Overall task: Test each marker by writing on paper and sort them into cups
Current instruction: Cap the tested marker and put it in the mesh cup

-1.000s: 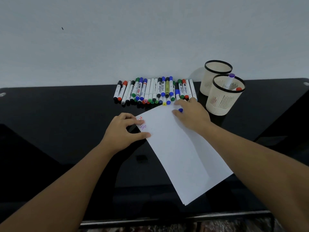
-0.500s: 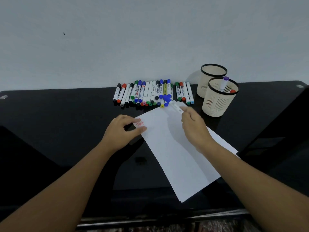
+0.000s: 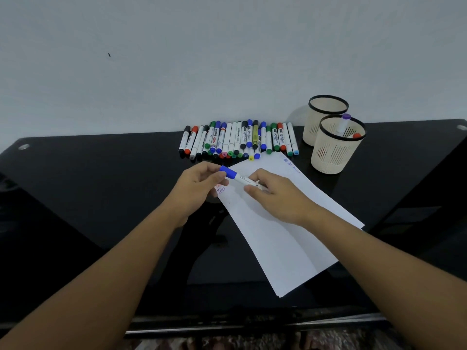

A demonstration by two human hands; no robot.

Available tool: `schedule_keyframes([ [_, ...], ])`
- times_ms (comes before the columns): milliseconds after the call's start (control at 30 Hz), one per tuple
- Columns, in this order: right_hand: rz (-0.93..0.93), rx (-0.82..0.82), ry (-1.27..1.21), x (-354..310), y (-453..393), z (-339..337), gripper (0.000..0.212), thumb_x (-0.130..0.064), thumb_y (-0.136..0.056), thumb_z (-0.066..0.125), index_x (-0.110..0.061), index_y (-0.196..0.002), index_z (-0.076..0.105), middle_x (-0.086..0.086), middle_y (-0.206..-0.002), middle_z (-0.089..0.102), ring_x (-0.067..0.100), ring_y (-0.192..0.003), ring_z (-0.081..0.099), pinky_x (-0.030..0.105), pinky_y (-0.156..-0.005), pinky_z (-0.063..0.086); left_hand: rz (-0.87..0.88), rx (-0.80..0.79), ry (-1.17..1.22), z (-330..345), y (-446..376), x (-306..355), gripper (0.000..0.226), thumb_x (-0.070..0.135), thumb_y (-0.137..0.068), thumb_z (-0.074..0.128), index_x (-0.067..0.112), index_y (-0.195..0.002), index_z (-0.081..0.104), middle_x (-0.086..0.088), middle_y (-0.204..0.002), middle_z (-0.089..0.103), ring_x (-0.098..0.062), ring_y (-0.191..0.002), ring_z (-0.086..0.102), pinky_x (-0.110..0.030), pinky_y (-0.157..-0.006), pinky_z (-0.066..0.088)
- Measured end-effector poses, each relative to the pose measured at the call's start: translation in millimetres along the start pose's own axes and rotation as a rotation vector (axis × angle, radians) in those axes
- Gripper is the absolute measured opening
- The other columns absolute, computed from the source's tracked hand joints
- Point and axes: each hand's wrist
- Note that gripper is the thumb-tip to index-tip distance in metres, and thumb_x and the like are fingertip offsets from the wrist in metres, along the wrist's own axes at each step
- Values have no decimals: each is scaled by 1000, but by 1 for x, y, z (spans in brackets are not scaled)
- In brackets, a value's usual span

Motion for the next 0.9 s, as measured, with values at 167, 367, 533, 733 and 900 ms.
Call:
schedule_keyframes([
  [167,-61,-78,108,-5,-9,-2,41,-28,-109,45,-37,-149,41,-5,-112,60,15,-98,60,39,-88,50,62,-24,-52,-1,3,6,11,26,-101,62,26,-110,68,4,-96,77,-11,-74,62,-27,-75,51],
  [367,-111,-42,177,-2,-13,0,40,-57,-107,39,-39,-140,49,-6,-128,64,13,-110,59,39,-95,51,71,-61,-152,-3,2,5,14,29,-99,64,34,-111,67,5,-97,75,-12,-77,65,-29,-77,57],
  [533,-105,-26,242,1,-10,-2,25,-41,-111,38,-28,-129,49,0,-109,67,17,-91,61,46,-84,54,112,-86,-215,8,-2,8,17,26,-99,64,32,-114,68,7,-95,75,-10,-76,65,-23,-74,56],
  [733,-156,-21,282,10,-9,-7,32,-45,-110,38,-29,-133,53,-3,-110,64,16,-94,57,41,-81,51,175,-119,-288,15,-8,11,16,28,-97,67,33,-113,70,10,-92,74,-13,-77,67,-21,-72,52],
  [900,-161,36,368,19,-6,-11,34,-54,-109,31,-38,-124,57,-9,-93,65,15,-84,58,39,-68,49,202,-158,-347,19,-10,12,11,33,-97,67,38,-105,70,16,-92,71,-8,-77,67,-15,-67,48],
])
Point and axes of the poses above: each hand's wrist, its own y-axis away from the middle knuckle, its own z-axis out of the palm, x = y × z
